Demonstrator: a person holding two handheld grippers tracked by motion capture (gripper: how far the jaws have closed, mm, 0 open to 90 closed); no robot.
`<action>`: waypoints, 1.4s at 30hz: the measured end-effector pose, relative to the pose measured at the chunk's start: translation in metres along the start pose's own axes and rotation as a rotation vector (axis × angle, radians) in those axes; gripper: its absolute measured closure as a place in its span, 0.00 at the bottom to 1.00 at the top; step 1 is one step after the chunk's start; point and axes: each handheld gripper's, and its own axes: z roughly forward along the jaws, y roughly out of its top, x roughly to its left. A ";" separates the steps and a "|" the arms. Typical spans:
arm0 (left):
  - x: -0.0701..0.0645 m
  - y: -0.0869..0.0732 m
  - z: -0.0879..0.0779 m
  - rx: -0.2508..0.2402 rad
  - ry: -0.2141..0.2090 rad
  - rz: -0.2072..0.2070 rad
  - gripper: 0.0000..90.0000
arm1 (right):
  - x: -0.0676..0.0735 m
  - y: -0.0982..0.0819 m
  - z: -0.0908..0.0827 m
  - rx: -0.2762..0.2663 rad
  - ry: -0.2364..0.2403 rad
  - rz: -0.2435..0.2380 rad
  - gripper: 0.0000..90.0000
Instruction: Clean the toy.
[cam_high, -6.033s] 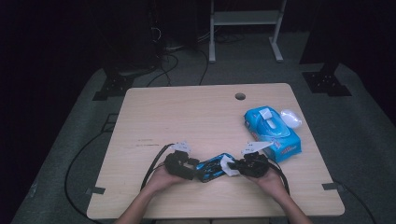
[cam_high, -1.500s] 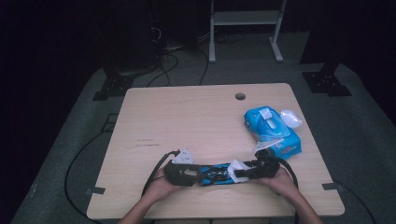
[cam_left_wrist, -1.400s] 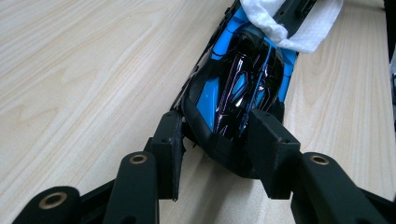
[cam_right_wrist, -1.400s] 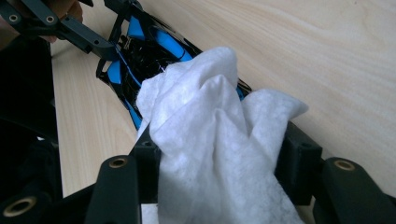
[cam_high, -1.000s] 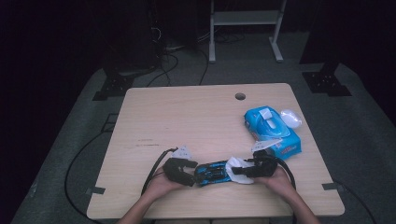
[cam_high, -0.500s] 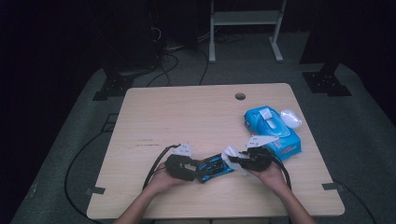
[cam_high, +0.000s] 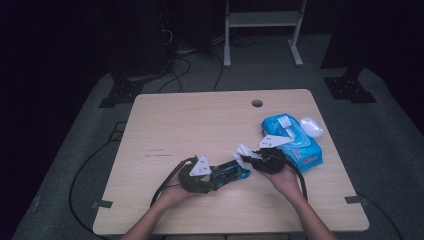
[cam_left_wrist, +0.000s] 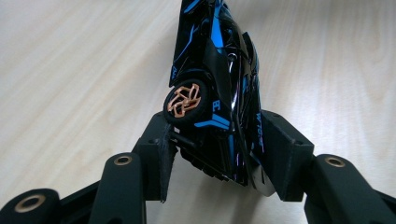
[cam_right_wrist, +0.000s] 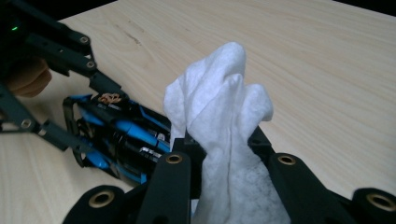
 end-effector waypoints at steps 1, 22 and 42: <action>0.000 -0.001 0.000 -0.004 0.000 0.001 0.54 | 0.001 0.002 0.002 0.001 -0.009 -0.005 0.85; 0.010 -0.005 0.004 -0.079 -0.065 -0.101 0.65 | 0.019 -0.001 0.003 -0.010 0.029 -0.053 0.90; 0.012 -0.008 -0.001 -0.112 -0.077 -0.133 0.61 | 0.028 0.015 0.007 -0.001 -0.034 -0.100 0.56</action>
